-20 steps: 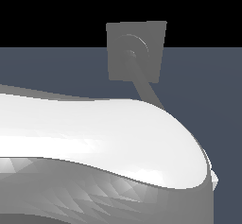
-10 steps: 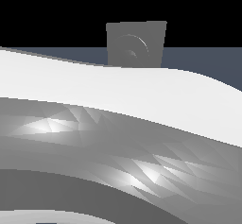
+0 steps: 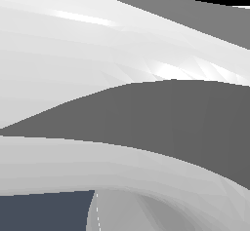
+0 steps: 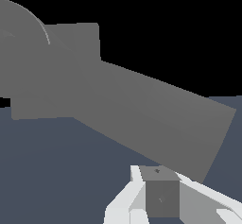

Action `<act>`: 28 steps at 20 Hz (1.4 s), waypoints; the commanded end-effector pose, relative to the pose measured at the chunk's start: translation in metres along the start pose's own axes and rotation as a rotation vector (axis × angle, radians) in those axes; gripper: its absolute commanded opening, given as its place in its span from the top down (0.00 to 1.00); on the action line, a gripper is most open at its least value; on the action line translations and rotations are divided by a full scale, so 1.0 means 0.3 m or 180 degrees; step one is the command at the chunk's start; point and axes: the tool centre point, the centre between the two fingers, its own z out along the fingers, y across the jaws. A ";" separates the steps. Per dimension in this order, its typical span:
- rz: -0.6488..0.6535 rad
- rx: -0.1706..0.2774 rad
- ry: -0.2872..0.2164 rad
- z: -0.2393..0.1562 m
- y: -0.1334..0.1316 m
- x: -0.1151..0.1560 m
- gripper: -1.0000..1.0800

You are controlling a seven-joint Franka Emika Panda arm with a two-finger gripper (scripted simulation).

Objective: Turn on the faucet by rotating a designated handle.

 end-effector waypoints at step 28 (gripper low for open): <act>0.0163 0.0029 -0.0008 0.008 0.026 0.224 1.00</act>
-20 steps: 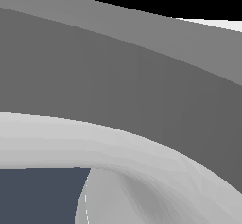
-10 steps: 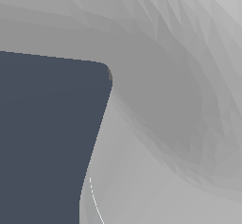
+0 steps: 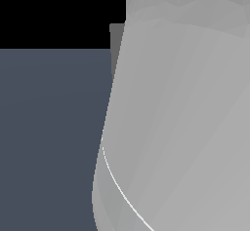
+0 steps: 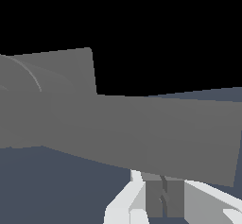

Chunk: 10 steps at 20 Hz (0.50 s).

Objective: Turn on the faucet by rotating a designated handle.

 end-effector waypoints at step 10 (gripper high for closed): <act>-0.0087 0.0003 0.0120 0.004 0.020 0.166 1.00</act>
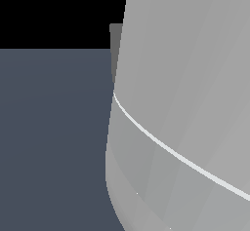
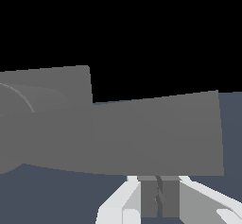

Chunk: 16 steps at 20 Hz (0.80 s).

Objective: Turn on the faucet by rotating a designated handle.

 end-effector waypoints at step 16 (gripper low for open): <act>-0.0102 0.0011 0.0152 0.007 0.022 0.211 1.00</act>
